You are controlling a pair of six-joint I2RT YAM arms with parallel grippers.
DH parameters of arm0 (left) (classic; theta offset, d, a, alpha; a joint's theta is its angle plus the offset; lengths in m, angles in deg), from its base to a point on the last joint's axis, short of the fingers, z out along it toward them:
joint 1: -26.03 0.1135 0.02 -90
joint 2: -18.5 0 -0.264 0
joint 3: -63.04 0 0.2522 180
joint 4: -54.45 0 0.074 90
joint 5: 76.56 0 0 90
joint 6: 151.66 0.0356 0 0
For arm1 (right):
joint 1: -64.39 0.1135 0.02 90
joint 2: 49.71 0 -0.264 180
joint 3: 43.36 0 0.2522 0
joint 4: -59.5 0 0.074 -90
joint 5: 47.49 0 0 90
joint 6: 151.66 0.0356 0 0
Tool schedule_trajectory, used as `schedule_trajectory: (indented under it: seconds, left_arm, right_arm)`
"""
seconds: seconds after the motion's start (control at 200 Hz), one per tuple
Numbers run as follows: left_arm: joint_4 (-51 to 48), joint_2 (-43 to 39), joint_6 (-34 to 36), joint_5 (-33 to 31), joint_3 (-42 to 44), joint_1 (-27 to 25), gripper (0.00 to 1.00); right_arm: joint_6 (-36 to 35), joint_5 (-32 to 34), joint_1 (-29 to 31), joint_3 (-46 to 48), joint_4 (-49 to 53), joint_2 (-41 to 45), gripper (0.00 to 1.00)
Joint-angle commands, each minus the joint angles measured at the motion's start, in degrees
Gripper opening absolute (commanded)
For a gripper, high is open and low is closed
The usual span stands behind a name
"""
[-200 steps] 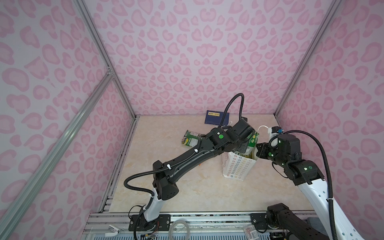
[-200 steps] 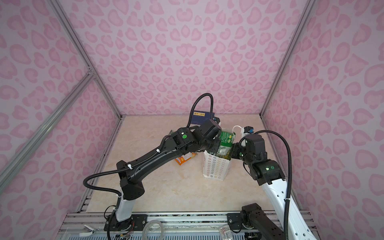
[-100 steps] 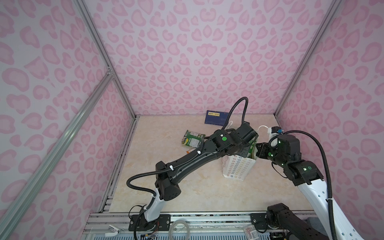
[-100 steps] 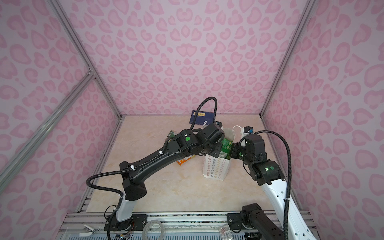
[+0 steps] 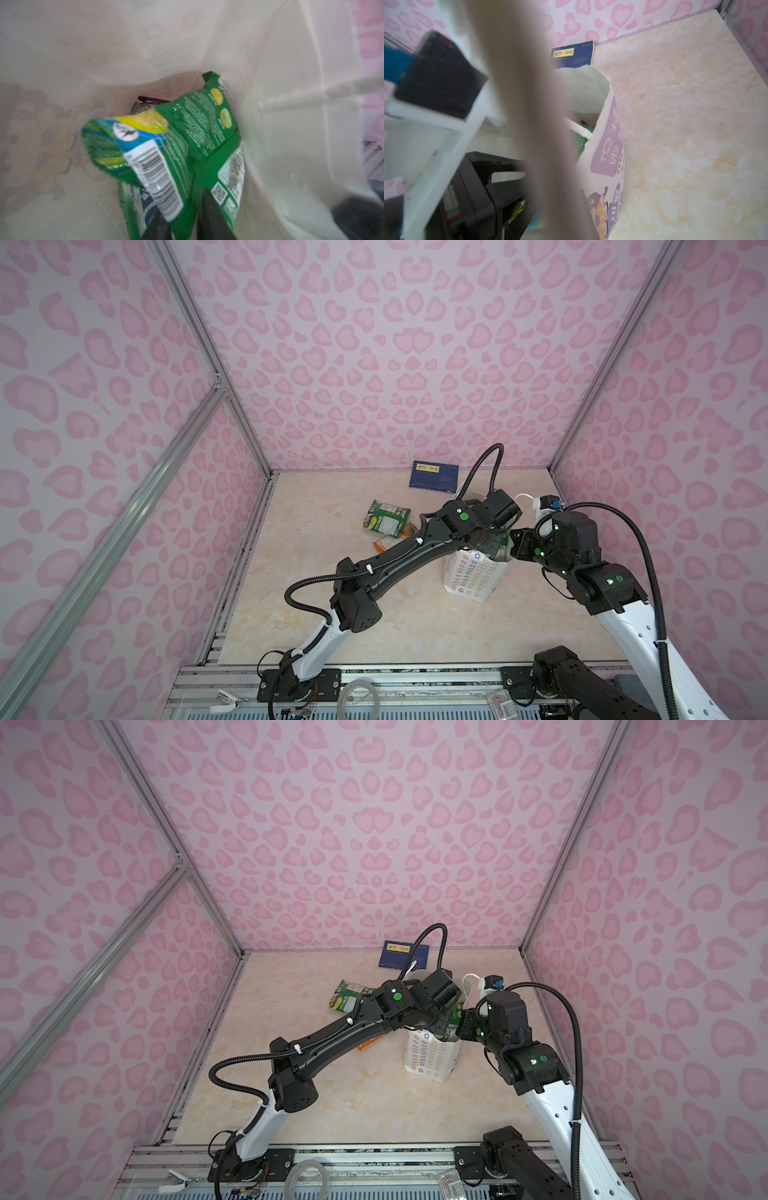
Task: Place the snacks into the paper bag
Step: 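Open the left gripper and withdraw it from the bag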
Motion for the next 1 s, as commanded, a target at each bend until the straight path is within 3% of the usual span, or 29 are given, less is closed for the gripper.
schedule_trajectory:
  seconds: [0.0,0.205,0.235,0.565,0.825,0.995]
  left_arm:
    - [1.15,-2.02,-0.08,4.79,-0.06,0.39,0.45]
    - [7.78,-10.73,1.32,18.36,3.3,0.45,0.87]
    - [8.41,-11.86,1.48,19.76,3.68,0.37,1.0]
    - [13.72,-24.99,3.51,28.06,11.06,-0.96,0.97]
    - [17.31,-41.83,2.29,13.57,28.79,0.08,0.97]
    - [21.58,-53.63,-1.79,8.85,44.41,5.9,0.97]
  right_arm:
    - [-0.14,0.81,0.07,-0.12,0.37,0.12,0.0]
    - [0.3,1.27,0.05,0.93,-0.22,0.28,0.0]
    - [0.46,1.18,0.07,1.1,-0.37,0.28,0.0]
    - [0.62,1.16,0.06,2.43,-1.08,0.45,0.0]
    - [0.63,1.01,0.02,2.47,-1.0,0.89,0.0]
    - [0.55,0.83,0.03,2.17,-0.91,1.07,0.0]
